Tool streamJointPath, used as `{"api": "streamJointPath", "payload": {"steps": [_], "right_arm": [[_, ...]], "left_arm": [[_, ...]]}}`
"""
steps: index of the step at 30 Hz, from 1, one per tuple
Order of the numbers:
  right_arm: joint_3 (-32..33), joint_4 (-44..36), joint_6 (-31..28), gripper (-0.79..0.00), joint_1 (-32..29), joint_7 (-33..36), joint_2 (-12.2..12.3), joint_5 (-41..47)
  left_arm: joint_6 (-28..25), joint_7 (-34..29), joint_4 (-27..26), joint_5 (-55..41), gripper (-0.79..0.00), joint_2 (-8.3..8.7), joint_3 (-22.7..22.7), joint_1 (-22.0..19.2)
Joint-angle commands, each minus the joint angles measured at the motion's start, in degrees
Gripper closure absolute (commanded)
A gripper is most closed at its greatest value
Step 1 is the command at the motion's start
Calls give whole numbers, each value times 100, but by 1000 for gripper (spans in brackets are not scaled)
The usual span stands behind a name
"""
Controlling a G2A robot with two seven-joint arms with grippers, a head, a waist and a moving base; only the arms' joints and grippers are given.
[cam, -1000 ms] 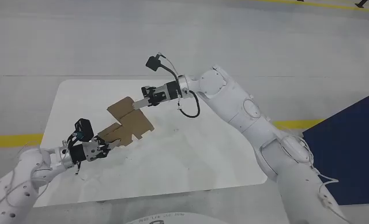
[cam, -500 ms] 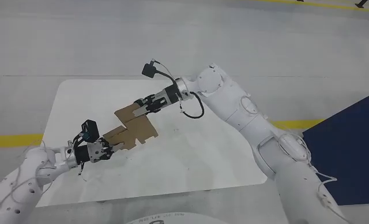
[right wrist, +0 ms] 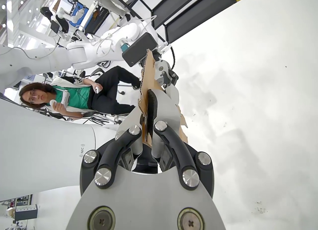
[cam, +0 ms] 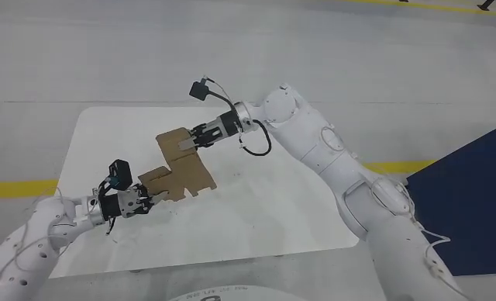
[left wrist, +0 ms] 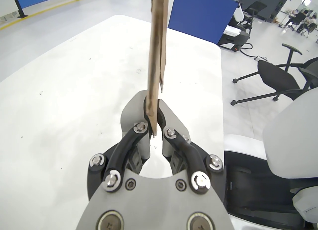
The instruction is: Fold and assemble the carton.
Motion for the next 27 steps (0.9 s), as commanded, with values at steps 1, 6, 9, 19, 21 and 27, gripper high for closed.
{"api": "streamJointPath", "payload": {"steps": [1, 6, 9, 19, 21, 27], "right_arm": [[65, 35, -21, 0, -11, -17, 2, 125], [360, 228, -178, 0, -91, -414, 36, 287], [575, 316, -203, 0, -169, -918, 60, 253], [702, -14, 133, 0, -381, -1678, 51, -448], [701, -63, 191, 0, -403, -1743, 41, -551], [722, -136, 310, 0, -442, -1875, 11, -771]], "left_arm": [[-7, 31, -5, -34, -785, 0, -21, -1], [28, 287, 19, -100, -785, 20, -218, 58], [140, 521, 31, -92, -785, 30, -361, 137], [609, 1116, -234, 34, -785, -6, -501, 343], [755, 1115, -253, -14, -785, -14, -531, 366], [936, 950, -414, -203, -785, -33, -571, 400]]}}
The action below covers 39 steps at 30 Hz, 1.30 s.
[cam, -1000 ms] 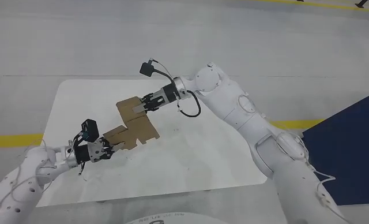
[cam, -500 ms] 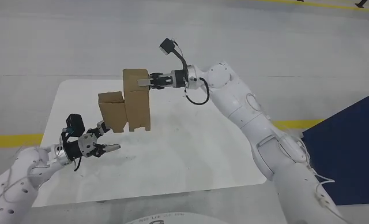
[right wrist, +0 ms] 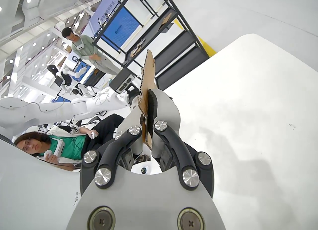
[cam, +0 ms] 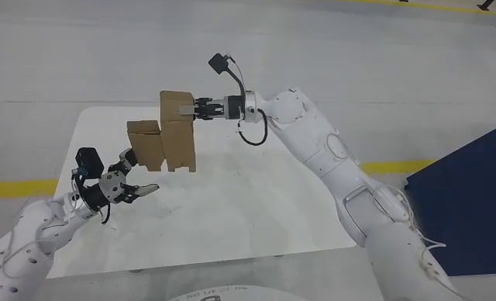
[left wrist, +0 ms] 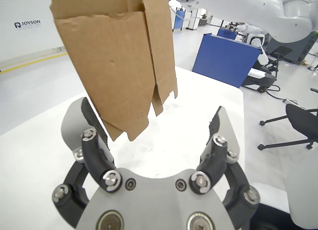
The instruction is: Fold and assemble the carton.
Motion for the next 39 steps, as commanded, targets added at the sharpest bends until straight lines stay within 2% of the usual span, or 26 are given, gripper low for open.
{"api": "streamJointPath", "payload": {"steps": [1, 4, 10, 20, 28, 34, 39], "right_arm": [[8, -26, 43, 0, -13, -95, -11, -114], [4, -103, 61, 0, -61, -326, -35, -318], [-83, -247, 454, 0, -135, -795, -101, -841], [-112, -317, 638, 0, -177, -885, -183, -1095], [-19, -273, 528, 0, -200, -647, -205, -1015], [131, -263, 363, 0, -253, -347, -179, -858], [167, -291, 308, 0, -273, -225, -173, -778]], "left_arm": [[5, -121, -117, -14, -785, -7, 32, 12], [111, -363, -388, 74, -785, -22, 123, 35], [413, -775, -767, 73, -785, -51, 233, 90], [620, -1154, -854, -97, -785, -77, 249, 85], [417, -930, -638, -41, -785, -48, 16, 181], [-161, -445, -506, 660, -785, 76, -489, 506], [-161, -445, -506, 660, -785, 76, -489, 506]]}}
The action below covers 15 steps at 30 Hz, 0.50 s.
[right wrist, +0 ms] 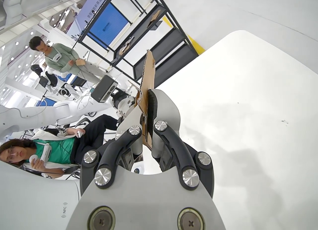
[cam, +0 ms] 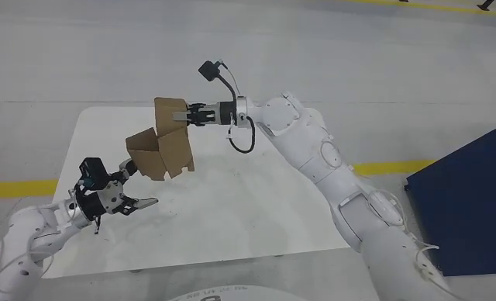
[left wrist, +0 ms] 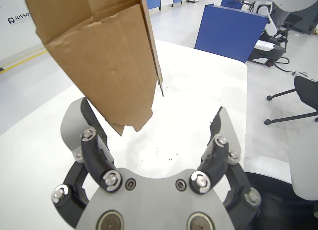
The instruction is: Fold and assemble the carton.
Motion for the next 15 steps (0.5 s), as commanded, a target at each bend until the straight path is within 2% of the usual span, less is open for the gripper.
{"api": "streamJointPath", "payload": {"steps": [1, 6, 9, 15], "right_arm": [[-2, 1, 2, 0, 1, -6, 0, -4], [-2, 1, 2, 0, 1, -6, 0, -4], [7, -49, 63, 0, -62, -80, 3, -49], [176, -256, 50, 0, -235, 133, 65, -44]], "left_arm": [[2, -2, -1, -3, -785, 0, 1, -1], [53, -21, -1, 15, -785, -1, -7, -1], [708, -163, -368, 390, -785, 12, -164, 194], [1379, -308, -1047, 867, -785, 63, -573, 743]]}}
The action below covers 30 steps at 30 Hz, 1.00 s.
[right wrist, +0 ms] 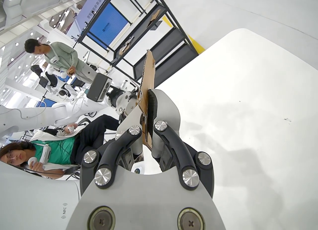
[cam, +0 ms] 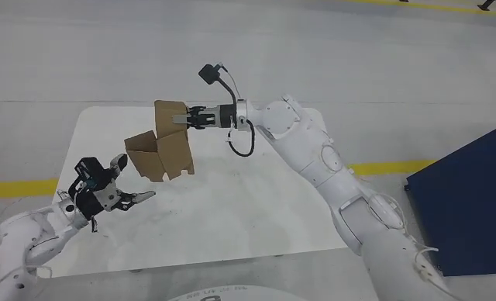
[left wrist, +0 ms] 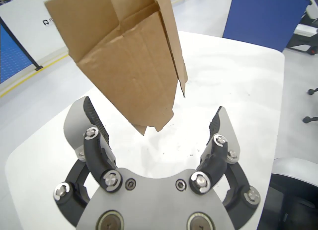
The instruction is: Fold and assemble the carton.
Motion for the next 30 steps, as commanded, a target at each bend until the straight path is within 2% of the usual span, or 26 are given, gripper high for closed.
{"api": "streamJointPath", "payload": {"steps": [1, 6, 8, 12, 14, 16, 20, 26, 30], "right_arm": [[71, -41, -8, 0, -44, 108, 24, 30], [112, -136, 93, 0, -92, 314, 42, 21], [46, -170, 160, 0, -71, 485, 30, -15], [-40, -147, 310, 0, -5, 575, 0, -130], [-93, -130, 356, 0, 21, 602, -18, -203], [-147, -115, 396, 0, 46, 628, -38, -273], [-273, -98, 477, 0, 97, 679, -78, -474], [-394, -36, 525, 0, 159, 720, -131, -627], [-432, -28, 454, 0, 171, 810, -150, -655]], "left_arm": [[287, -59, -267, 336, -785, 19, -147, 188], [435, -189, -1032, 1657, -785, 106, -470, 647], [560, -56, -1371, 2017, -785, 132, -647, 861], [-69, 109, -1813, 2358, -785, 211, -983, 1227], [-483, 30, -1932, 2457, -785, 250, -1141, 1276], [-714, -117, -2063, 2474, -785, 271, -1250, 1294], [-808, -579, -2456, 2601, -785, 281, -1259, 1273], [-1527, -1576, -2753, 2482, -785, 290, -866, 939], [-1758, -2288, -2670, 2058, -785, 263, -546, 558]]}}
